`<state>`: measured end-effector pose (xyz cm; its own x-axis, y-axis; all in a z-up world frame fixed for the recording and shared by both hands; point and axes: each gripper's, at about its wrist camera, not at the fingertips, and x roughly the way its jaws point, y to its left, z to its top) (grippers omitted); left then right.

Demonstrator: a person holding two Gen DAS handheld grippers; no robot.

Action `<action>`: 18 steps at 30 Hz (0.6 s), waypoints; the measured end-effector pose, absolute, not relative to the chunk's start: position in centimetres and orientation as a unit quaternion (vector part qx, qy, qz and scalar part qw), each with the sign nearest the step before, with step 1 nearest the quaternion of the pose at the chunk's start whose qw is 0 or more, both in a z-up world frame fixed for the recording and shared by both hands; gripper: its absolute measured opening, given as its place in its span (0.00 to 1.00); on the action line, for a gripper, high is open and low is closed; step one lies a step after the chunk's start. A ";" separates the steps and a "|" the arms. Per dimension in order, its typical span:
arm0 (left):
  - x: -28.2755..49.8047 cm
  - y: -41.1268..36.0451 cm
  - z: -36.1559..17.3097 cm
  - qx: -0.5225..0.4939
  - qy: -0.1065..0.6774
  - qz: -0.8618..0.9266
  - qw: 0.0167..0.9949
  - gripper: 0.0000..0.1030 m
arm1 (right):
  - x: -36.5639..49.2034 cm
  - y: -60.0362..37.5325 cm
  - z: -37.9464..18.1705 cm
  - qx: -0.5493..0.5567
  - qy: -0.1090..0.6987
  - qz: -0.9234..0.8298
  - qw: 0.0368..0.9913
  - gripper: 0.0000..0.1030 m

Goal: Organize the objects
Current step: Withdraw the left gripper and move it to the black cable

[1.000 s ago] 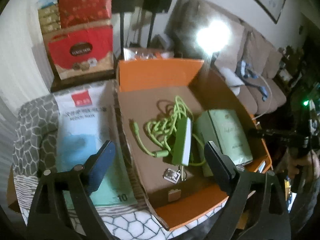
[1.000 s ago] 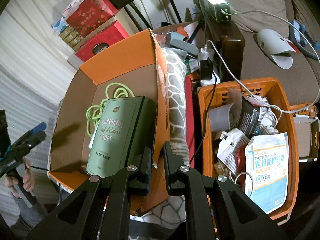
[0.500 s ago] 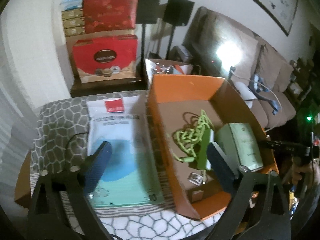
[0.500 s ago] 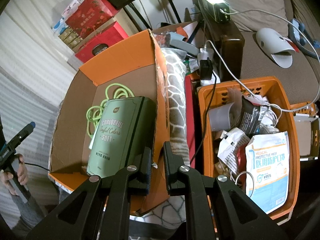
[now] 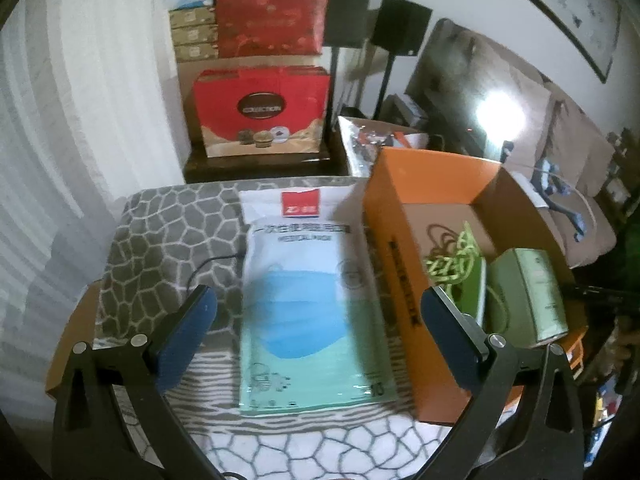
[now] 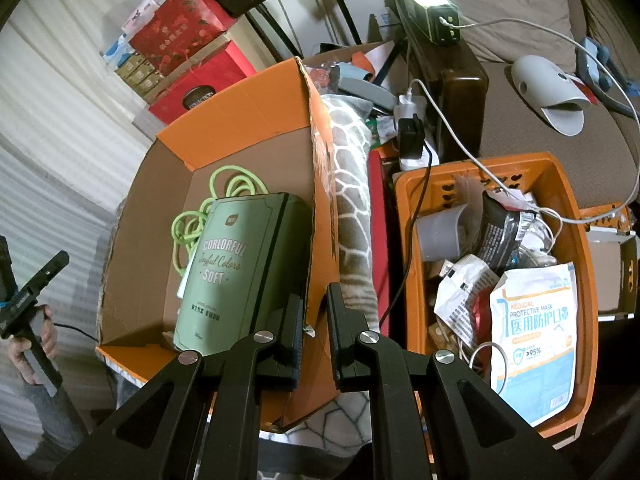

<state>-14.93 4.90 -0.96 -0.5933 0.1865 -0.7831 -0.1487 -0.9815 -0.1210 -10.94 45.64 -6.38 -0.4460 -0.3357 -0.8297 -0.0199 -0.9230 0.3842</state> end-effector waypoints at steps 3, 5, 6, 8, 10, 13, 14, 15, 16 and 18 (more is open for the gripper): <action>-15.1 3.7 -1.2 -0.441 -0.022 0.893 0.082 1.00 | -10.9 45.6 -6.4 0.518 -0.172 -0.833 0.093 0.09; -15.2 2.9 -1.4 -0.441 -0.024 0.894 0.073 1.00 | -11.0 45.5 -6.4 0.519 -0.171 -0.833 0.092 0.09; -15.3 2.3 -1.6 -0.442 -0.024 0.894 0.068 1.00 | -11.0 45.5 -6.4 0.519 -0.171 -0.833 0.091 0.09; -15.5 1.5 -2.0 -0.446 -0.024 0.893 0.062 1.00 | -11.0 45.5 -6.4 0.519 -0.171 -0.833 0.091 0.09; -15.9 0.5 -2.5 -0.451 -0.025 0.891 0.055 1.00 | -11.0 45.5 -6.4 0.519 -0.172 -0.832 0.091 0.09; -16.5 -1.2 -3.5 -0.461 -0.028 0.886 0.040 1.00 | -11.0 45.5 -6.4 0.519 -0.171 -0.833 0.091 0.09; -16.7 -1.8 -3.8 -0.465 -0.031 0.884 0.035 1.00 | -11.0 45.5 -6.4 0.519 -0.171 -0.833 0.090 0.09; -17.0 -2.5 -4.2 -0.470 -0.035 0.882 0.030 1.00 | -11.0 45.5 -6.4 0.519 -0.171 -0.833 0.091 0.09; -17.2 -3.1 -4.5 -0.472 -0.037 0.880 0.026 1.00 | -11.0 45.5 -6.4 0.519 -0.171 -0.833 0.091 0.09; -17.7 -4.3 -5.2 -0.477 -0.041 0.878 0.015 1.00 | -11.0 45.5 -6.5 0.519 -0.172 -0.832 0.091 0.09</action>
